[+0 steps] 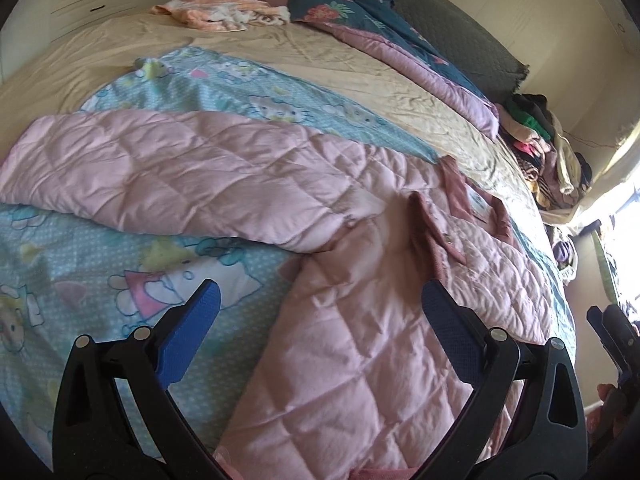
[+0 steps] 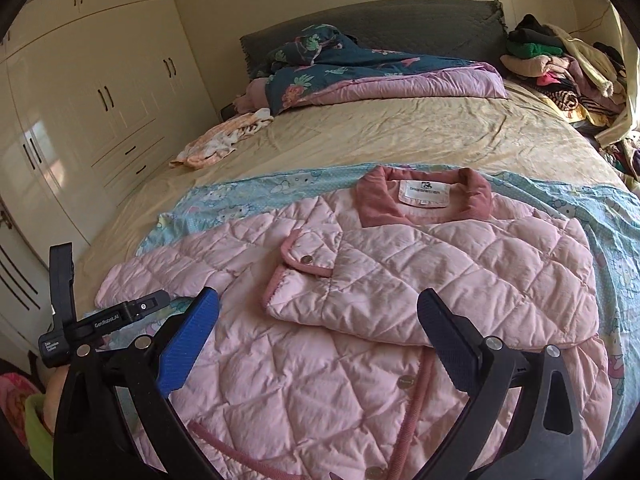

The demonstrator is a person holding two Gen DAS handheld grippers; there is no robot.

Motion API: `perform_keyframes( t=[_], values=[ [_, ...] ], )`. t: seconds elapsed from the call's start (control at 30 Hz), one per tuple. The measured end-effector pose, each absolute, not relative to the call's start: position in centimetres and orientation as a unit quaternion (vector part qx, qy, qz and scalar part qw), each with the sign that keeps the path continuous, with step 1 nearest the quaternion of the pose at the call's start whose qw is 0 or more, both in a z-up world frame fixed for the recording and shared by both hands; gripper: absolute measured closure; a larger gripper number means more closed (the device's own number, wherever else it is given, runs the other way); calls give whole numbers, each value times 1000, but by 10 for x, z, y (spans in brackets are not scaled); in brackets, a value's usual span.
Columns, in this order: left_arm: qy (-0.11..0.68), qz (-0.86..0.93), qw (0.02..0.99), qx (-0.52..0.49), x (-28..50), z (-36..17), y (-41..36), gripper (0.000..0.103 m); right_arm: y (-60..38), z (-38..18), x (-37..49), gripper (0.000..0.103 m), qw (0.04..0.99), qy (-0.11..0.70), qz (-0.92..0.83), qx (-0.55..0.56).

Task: Fold large clothes
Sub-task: 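Move the left tool to the other sleeve and grasp its cuff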

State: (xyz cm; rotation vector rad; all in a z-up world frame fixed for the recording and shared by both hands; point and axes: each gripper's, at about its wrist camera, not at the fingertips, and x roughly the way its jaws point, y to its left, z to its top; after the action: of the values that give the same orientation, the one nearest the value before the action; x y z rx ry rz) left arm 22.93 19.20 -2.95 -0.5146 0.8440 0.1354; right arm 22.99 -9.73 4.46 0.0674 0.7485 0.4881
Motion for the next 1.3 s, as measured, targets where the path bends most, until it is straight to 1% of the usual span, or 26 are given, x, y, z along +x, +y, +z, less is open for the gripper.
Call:
perform_keyframes(
  t=[0.73,0.97,1.3],
  values=[
    [400,155,850,-306,204,-68,286,9,34,9,231,4,859,404,313,-42],
    [382,187,836,-346,200,-83,323,9,42,-3,233,4,852,415,316,-45],
    [344,239,804,-422,199,-106,385,9,19,-6,239,4,858,418,298,-25]
  ],
)
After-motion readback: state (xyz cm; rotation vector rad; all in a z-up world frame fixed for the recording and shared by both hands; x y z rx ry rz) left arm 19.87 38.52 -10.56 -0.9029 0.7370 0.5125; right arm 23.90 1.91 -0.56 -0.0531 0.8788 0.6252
